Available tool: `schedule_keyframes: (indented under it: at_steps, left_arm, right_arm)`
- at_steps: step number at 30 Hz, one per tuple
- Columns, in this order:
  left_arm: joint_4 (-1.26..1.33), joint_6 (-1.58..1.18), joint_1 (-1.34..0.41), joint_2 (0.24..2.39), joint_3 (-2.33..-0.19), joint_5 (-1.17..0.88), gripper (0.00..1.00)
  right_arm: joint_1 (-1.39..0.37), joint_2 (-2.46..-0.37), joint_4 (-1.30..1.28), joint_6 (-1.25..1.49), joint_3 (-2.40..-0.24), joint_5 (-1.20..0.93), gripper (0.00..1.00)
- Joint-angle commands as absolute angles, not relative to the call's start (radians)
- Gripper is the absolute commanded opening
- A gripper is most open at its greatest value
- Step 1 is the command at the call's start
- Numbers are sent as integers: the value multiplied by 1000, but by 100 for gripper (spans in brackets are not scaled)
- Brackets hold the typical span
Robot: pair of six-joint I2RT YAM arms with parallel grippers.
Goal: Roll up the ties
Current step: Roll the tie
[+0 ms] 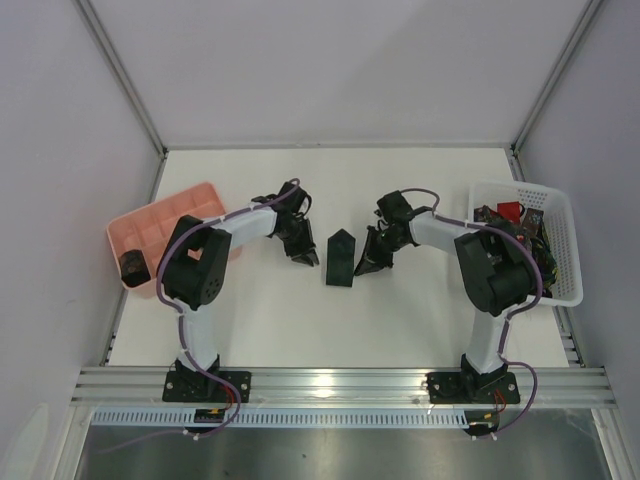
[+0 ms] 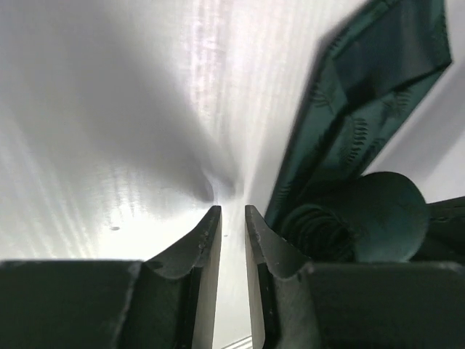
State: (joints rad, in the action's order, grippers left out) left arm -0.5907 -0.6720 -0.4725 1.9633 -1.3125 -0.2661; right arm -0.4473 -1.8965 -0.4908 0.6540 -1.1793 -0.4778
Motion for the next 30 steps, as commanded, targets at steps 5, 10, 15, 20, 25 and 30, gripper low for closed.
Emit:
schedule_keyframes:
  at_steps: [5,10,15,20,25,30]
  left_arm:
    - [-502,-722,-488,1983,-1336,-446,24]
    - [-532,-718,-509,1996,-1333,-440,25]
    - [-598,-684,-477,1962,-1336,-323,26]
    - [-706,-631,-417,1941,-1380,-233,34]
    - [-698,-583,-394,1902,-1373,-259,34]
    - [-675,-583,-396,1850,-1333,-290,25]
  right_arm:
    - [-499,-1908,-280,742,-1167,-638,0]
    - [-500,-1928,-248,795,-1177,-644,0]
    - [-474,-1870,-298,749,-1131,-609,0]
    - [-448,-1818,-371,669,-1114,-563,0]
    - [-411,-1821,-449,585,-1221,-500,0]
    - [-388,-1936,-457,523,-1411,-477,0]
